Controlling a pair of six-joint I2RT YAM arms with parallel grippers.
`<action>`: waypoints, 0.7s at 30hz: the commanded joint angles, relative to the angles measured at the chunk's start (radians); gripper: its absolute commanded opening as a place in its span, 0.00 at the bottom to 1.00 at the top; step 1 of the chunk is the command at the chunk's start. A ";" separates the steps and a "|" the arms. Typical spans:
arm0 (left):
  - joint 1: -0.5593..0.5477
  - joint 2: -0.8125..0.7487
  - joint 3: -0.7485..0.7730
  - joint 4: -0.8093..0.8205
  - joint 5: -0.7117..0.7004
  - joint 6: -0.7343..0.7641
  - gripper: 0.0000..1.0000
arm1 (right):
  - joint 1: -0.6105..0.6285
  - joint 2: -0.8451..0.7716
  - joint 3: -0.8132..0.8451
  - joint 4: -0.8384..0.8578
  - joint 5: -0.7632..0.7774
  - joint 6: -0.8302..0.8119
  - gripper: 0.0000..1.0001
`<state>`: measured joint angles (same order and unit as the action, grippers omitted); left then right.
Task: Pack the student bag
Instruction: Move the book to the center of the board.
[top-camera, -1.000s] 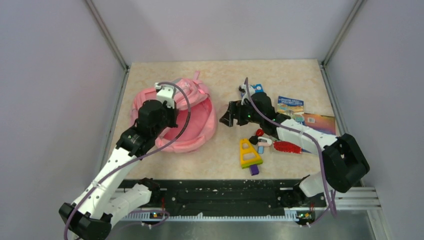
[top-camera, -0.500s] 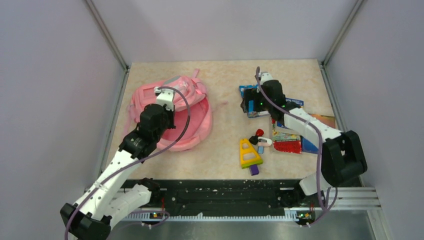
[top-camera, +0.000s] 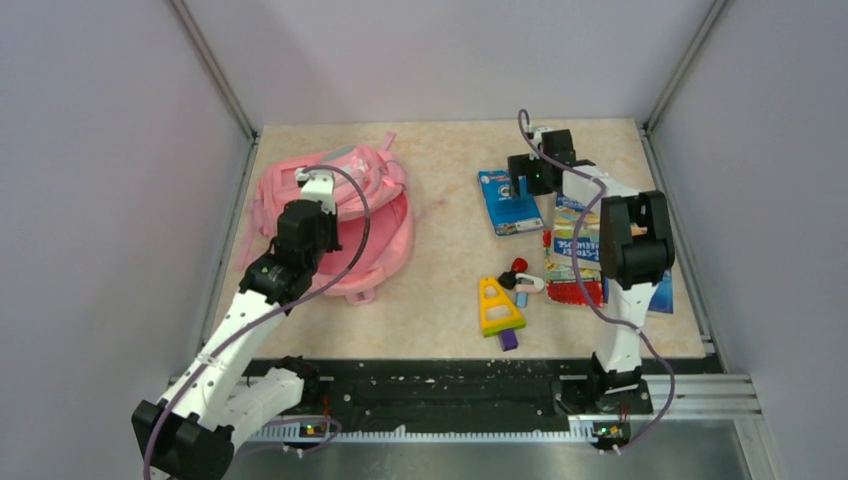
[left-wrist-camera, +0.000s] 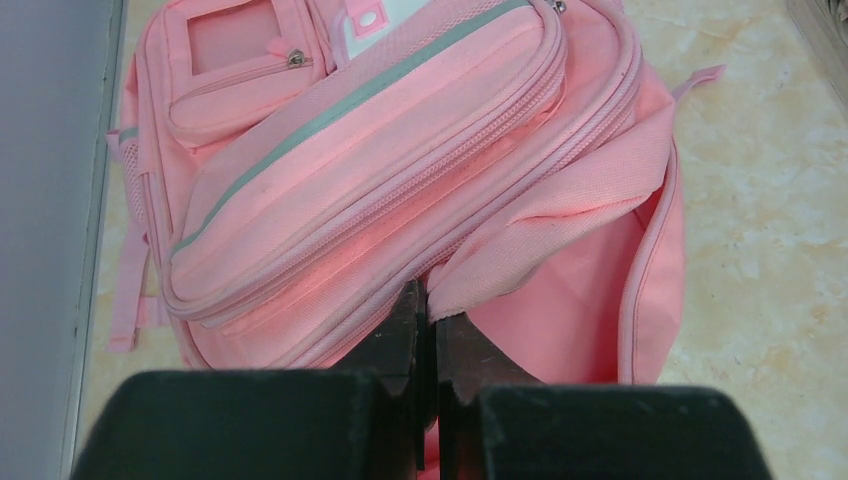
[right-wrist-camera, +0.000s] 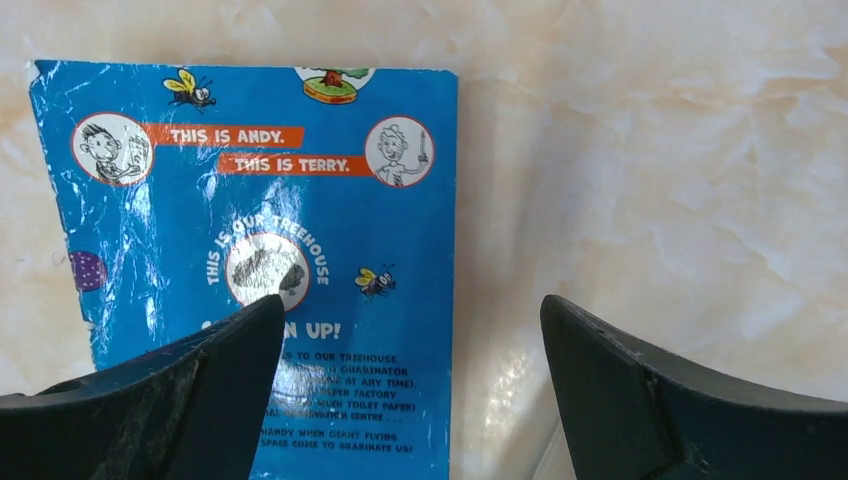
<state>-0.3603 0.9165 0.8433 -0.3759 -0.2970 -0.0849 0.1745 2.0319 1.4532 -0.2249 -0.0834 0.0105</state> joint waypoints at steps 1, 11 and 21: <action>0.017 -0.015 0.033 0.065 -0.011 -0.025 0.00 | 0.004 0.054 0.108 -0.078 -0.087 -0.090 0.94; 0.183 -0.007 0.055 0.036 0.044 -0.081 0.00 | 0.085 0.054 0.065 -0.102 -0.300 -0.067 0.80; 0.170 -0.006 0.129 0.013 0.190 -0.052 0.68 | 0.251 -0.064 -0.072 -0.034 -0.263 0.118 0.76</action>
<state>-0.1783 0.9211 0.8612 -0.4282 -0.2390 -0.1131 0.3859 2.0720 1.4502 -0.2722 -0.3317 0.0242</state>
